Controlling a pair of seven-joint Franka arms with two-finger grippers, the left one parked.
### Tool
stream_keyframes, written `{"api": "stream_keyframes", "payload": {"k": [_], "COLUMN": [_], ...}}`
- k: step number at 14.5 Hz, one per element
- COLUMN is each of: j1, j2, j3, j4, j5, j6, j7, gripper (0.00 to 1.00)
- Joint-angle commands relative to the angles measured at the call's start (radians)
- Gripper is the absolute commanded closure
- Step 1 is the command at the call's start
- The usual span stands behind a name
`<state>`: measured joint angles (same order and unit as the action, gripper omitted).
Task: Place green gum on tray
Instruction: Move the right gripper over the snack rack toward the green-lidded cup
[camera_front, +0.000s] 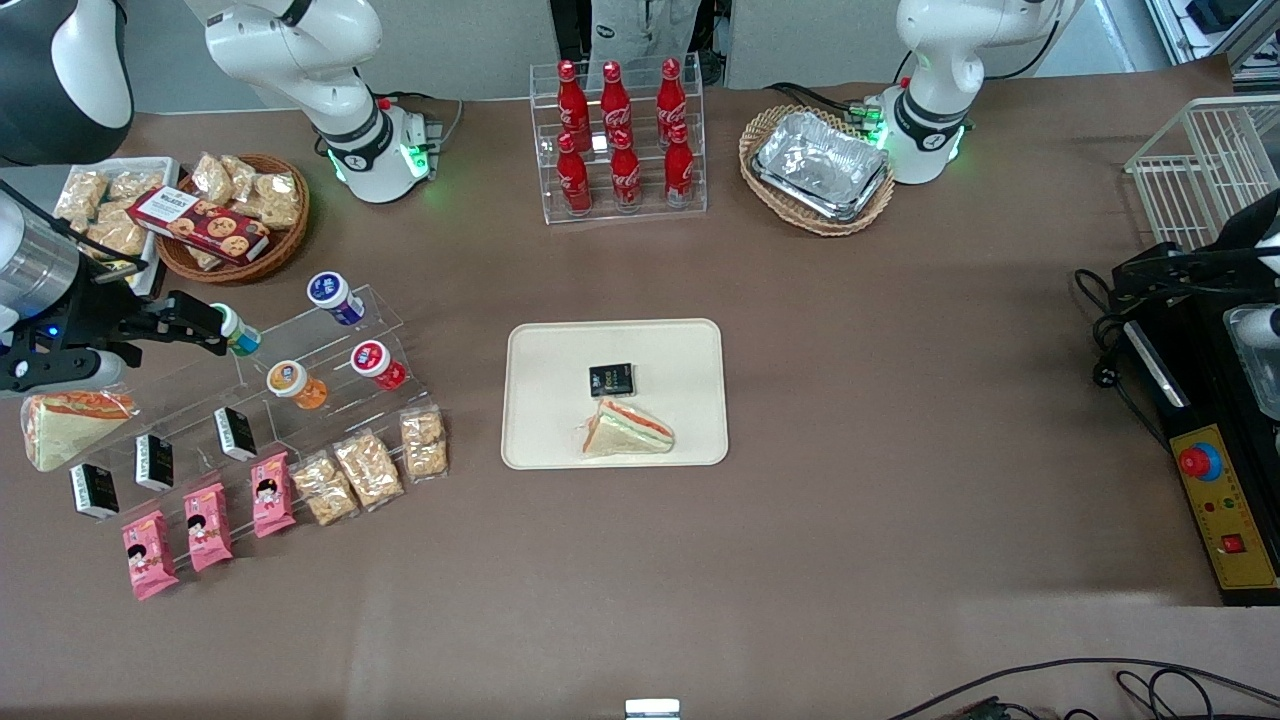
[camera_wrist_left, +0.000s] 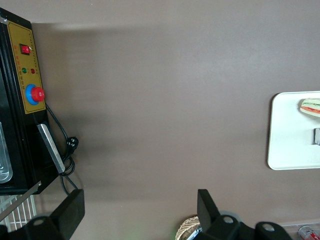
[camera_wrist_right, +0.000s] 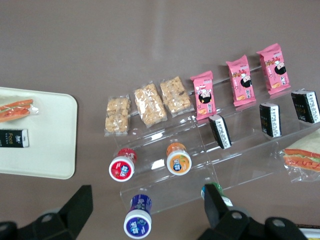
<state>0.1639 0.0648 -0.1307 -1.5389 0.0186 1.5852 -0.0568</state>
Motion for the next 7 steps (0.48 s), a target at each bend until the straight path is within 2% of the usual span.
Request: {"api": "stream_keyframes", "payload": {"k": [1, 4, 7], "j1": [0.002, -0.001, -0.015], "j2": [-0.081, -0.206, -0.276], "j3": [-0.004, -0.007, -0.015], "j4": [-0.081, -0.243, -0.329], "j5": [0.001, 0.000, -0.023], "j6": [-0.019, 0.057, 0.090], "j7": [-0.011, -0.052, -0.125], "gripper": [0.00, 0.00, 0.00]}}
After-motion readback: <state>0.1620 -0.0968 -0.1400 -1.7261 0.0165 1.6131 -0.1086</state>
